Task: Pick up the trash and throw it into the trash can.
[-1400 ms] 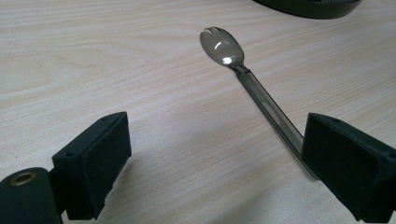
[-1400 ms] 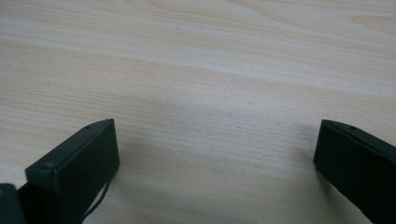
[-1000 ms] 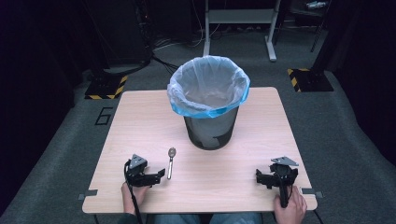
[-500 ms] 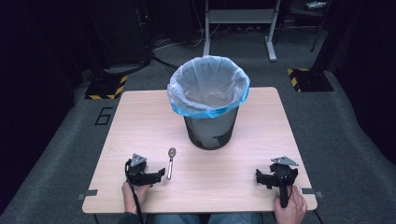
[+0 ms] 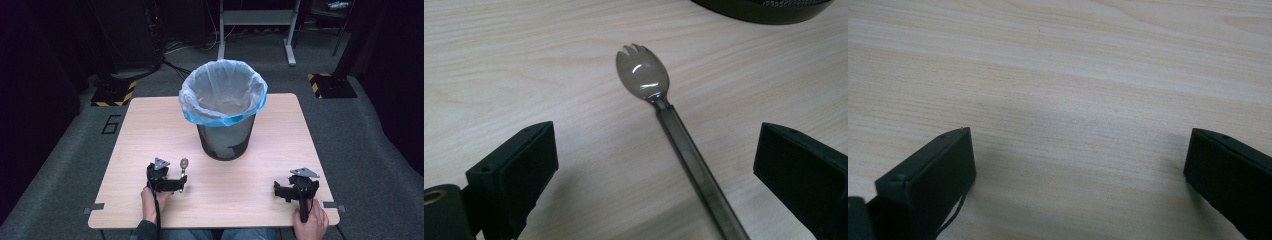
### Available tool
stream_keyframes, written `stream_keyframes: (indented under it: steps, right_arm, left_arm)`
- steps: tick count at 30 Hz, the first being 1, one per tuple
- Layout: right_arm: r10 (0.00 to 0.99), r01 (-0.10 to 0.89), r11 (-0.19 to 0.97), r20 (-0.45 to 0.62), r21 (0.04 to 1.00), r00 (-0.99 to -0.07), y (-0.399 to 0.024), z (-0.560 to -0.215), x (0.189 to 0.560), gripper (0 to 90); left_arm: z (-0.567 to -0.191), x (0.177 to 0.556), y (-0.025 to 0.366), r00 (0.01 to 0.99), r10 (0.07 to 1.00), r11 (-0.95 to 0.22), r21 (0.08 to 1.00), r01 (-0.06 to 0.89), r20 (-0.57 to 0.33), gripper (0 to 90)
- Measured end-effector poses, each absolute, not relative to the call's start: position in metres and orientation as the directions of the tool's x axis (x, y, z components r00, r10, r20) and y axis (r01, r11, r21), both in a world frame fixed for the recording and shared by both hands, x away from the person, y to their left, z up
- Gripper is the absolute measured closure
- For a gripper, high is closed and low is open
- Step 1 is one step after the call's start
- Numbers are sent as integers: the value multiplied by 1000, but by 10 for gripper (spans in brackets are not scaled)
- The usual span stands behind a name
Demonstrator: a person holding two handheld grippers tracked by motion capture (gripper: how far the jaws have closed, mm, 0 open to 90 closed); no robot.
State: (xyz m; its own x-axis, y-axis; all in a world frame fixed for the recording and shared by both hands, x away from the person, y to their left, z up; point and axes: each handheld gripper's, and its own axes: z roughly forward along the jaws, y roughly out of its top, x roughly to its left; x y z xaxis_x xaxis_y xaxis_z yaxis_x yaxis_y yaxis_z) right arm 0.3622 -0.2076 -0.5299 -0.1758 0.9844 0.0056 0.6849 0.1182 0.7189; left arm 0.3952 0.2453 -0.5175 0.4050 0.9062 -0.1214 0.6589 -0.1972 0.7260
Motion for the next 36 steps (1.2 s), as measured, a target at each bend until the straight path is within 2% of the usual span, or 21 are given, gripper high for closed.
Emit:
stream_keyframes:
  steps: [5,9,11,13,19,20,22,24,32,36]
  right_arm:
    - [984,685,118,5,719,-176,-208,-530,362,0]
    - [984,685,118,6,719,-176,-208,-530,362,0]
    - [984,685,118,6,719,-175,-208,-530,362,0]
    - [985,685,117,6,719,-174,-207,-530,362,0]
    - [985,685,117,5,719,-173,-207,-530,362,0]
    - [985,685,116,5,719,-173,-207,-530,362,0]
    - [985,685,116,5,719,-172,-207,-530,362,0]
    - [985,685,116,5,719,-172,-207,-530,362,0]
    - [985,685,116,5,719,-172,-207,-530,362,0]
    - [985,685,116,5,719,-172,-207,-530,362,0]
  left_arm:
    - [-520,403,233,408,907,-220,709,669,-103,48]
    - [-521,404,226,405,911,-241,694,678,-79,161]
    - [-520,404,225,388,919,-236,693,681,-68,170]
    - [-519,403,225,380,923,-231,697,679,-64,316]
    - [-517,397,225,361,931,-227,702,675,-46,594]
    - [-517,396,225,365,930,-232,702,673,-43,594]
    - [-517,394,225,363,931,-230,704,671,-42,730]
    - [-518,392,227,359,932,-220,712,667,-48,785]
    - [-519,392,235,362,923,-166,717,677,-129,791]
    - [-516,391,236,364,922,-160,724,671,-134,791]
